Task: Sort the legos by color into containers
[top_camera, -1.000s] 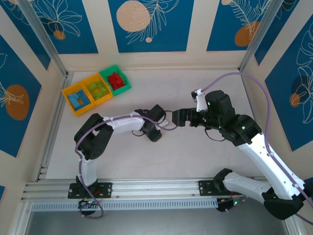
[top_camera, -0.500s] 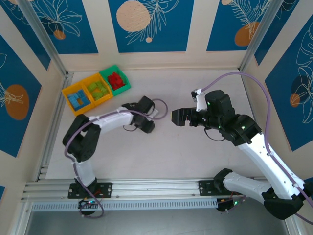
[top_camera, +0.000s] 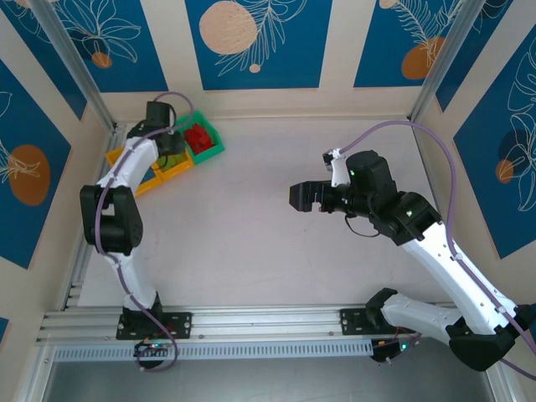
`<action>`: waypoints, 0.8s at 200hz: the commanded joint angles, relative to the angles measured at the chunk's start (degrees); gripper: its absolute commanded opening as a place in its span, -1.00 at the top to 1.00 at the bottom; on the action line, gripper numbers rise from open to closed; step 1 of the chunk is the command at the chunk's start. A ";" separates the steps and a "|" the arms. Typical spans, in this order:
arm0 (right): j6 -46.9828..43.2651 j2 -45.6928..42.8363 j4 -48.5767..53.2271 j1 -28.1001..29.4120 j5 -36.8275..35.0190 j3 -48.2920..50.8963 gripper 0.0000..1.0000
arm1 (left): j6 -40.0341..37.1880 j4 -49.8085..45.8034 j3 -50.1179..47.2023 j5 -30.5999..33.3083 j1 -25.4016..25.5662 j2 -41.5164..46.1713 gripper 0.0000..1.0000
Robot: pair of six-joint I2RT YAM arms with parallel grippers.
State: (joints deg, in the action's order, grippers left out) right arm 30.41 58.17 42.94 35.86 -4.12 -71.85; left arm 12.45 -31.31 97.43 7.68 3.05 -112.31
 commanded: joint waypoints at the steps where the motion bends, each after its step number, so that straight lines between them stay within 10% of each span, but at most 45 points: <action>1: 0.44 0.04 -0.37 -0.17 0.64 -0.07 -0.99 | 1.75 -4.72 8.01 0.64 -3.01 -6.04 0.41; 50: 2.46 1.73 3.37 -0.35 -4.14 -2.00 -0.99 | 1.01 -7.65 12.33 -0.98 -4.39 -7.71 -0.01; 129: -0.39 3.34 -1.89 -7.00 -11.31 3.51 -0.99 | 5.45 9.67 -23.89 -12.75 1.06 26.14 -0.26; 160: -0.29 2.89 -11.44 -18.33 -14.98 13.58 -0.99 | 3.07 13.74 -36.82 -11.31 5.98 36.25 -0.73</action>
State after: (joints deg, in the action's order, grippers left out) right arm 30.85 61.49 38.98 24.56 -14.20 -65.06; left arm 16.40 -22.70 68.73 -2.96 5.96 -80.49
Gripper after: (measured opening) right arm 0.995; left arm 0.788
